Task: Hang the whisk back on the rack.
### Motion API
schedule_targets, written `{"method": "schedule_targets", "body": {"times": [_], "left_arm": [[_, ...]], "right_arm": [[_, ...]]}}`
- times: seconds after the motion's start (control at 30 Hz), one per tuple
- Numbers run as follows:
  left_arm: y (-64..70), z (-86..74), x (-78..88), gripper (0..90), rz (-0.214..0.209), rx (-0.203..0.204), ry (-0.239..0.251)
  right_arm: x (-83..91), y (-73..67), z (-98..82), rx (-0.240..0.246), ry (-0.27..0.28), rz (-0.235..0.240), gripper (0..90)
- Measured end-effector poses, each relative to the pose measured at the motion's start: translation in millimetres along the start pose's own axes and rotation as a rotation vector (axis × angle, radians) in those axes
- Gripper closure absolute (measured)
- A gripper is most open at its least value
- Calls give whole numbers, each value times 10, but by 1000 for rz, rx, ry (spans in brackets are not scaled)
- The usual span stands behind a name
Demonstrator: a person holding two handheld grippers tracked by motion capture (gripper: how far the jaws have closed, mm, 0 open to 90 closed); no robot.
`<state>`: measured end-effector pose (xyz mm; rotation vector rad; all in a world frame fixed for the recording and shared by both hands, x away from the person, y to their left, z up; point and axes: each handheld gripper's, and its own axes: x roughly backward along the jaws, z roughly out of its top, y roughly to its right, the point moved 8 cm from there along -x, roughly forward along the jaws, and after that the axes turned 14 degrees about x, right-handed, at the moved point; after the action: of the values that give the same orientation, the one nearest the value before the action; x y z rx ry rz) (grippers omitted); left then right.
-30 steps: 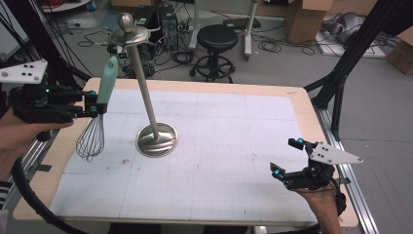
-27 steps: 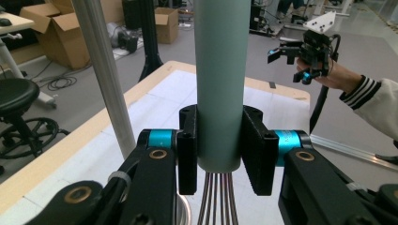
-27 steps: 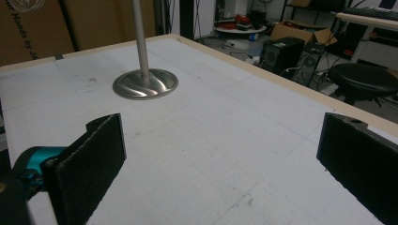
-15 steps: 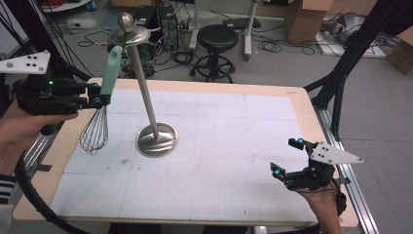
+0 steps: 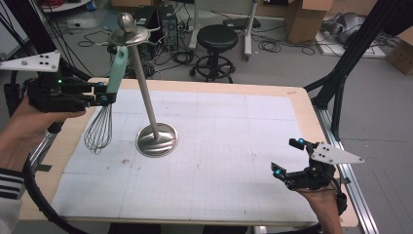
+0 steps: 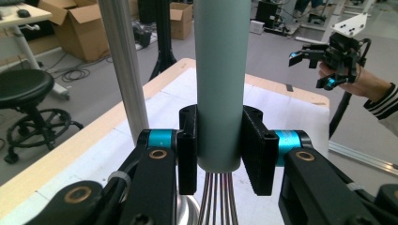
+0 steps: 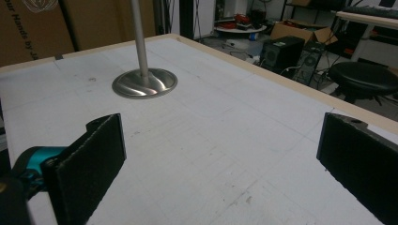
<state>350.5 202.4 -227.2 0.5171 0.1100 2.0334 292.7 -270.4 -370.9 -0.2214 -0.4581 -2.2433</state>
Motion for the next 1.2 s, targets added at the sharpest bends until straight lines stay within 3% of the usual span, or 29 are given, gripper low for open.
{"method": "schedule_targets", "body": {"times": [0.57,1.2], "left_arm": [[-57,0,-87,695,38,10,-6],[-72,7,-273,694,53,43,-17]], "right_arm": [[7,3,5,0,3,1,4],[23,12,17,-6,16,1,4]]}}
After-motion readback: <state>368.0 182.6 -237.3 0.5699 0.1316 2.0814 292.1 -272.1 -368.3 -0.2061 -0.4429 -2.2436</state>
